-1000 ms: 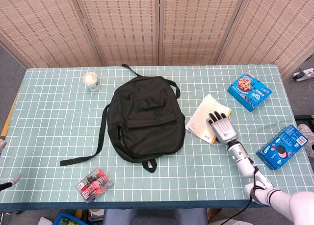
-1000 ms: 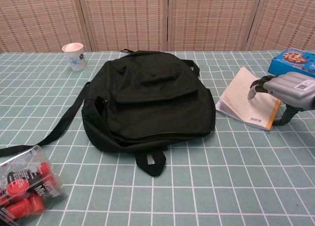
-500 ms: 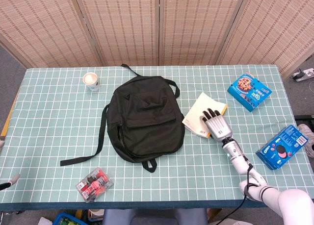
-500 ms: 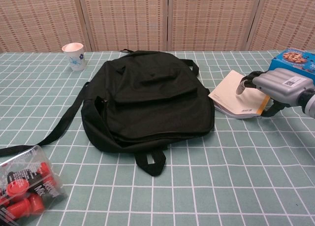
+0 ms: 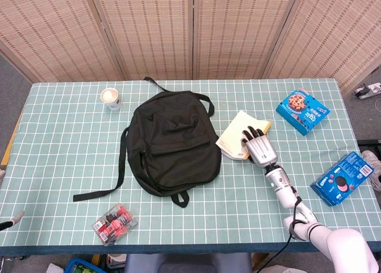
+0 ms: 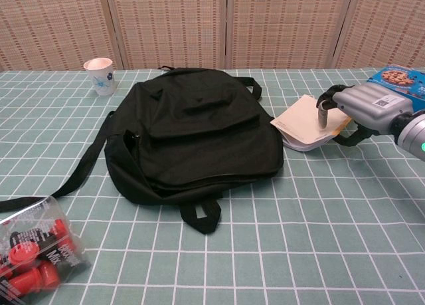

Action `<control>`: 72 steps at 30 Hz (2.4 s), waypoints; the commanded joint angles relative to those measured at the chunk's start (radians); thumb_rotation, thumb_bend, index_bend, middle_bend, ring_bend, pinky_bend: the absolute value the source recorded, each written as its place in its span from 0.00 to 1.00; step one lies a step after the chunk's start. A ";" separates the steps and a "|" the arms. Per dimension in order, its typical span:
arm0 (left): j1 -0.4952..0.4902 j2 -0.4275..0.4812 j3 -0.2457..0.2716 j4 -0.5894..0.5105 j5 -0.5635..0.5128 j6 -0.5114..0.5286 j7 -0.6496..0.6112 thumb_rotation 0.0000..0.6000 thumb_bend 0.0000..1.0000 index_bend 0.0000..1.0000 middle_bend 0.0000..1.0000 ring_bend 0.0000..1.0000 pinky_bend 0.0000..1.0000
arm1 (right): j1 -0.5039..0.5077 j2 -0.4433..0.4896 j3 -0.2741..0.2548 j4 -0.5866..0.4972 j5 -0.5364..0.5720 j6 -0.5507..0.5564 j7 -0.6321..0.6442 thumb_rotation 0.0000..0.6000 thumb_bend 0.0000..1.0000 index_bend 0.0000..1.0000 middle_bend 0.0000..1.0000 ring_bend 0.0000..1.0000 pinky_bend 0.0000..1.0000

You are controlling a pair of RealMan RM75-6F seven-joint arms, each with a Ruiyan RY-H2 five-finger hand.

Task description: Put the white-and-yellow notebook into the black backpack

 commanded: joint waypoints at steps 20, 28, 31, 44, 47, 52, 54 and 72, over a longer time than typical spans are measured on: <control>-0.053 0.043 -0.023 0.008 0.021 -0.046 0.012 1.00 0.14 0.07 0.07 0.14 0.08 | -0.019 0.016 0.017 0.025 -0.023 0.165 0.045 1.00 0.36 0.72 0.34 0.18 0.21; -0.152 0.082 -0.054 0.032 0.024 -0.174 -0.026 1.00 0.14 0.09 0.07 0.14 0.08 | -0.066 0.144 0.037 -0.103 -0.046 0.333 -0.020 1.00 0.37 0.73 0.34 0.18 0.21; -0.192 0.084 -0.062 0.041 0.048 -0.207 -0.029 1.00 0.14 0.09 0.07 0.14 0.08 | -0.084 0.205 0.045 -0.182 -0.056 0.390 -0.052 1.00 0.37 0.74 0.34 0.18 0.21; -0.421 0.043 -0.066 0.071 0.222 -0.406 -0.203 1.00 0.14 0.15 0.09 0.15 0.08 | -0.152 0.436 0.071 -0.515 -0.074 0.494 -0.218 1.00 0.36 0.74 0.35 0.18 0.21; -0.479 0.020 -0.059 0.080 0.269 -0.447 -0.231 1.00 0.14 0.16 0.10 0.15 0.08 | -0.163 0.462 0.081 -0.553 -0.071 0.508 -0.239 1.00 0.36 0.74 0.35 0.18 0.21; -0.572 -0.038 -0.052 0.103 0.322 -0.510 -0.266 1.00 0.14 0.18 0.12 0.15 0.08 | -0.178 0.488 0.091 -0.581 -0.068 0.520 -0.266 1.00 0.36 0.74 0.35 0.18 0.21; -0.609 -0.065 -0.051 0.113 0.333 -0.535 -0.276 1.00 0.14 0.19 0.13 0.15 0.08 | -0.183 0.493 0.090 -0.587 -0.065 0.518 -0.274 1.00 0.36 0.74 0.35 0.18 0.21; -0.846 -0.355 -0.078 0.298 0.206 -0.769 -0.186 1.00 0.14 0.27 0.18 0.19 0.13 | -0.209 0.497 0.089 -0.569 -0.061 0.507 -0.264 1.00 0.37 0.74 0.35 0.18 0.21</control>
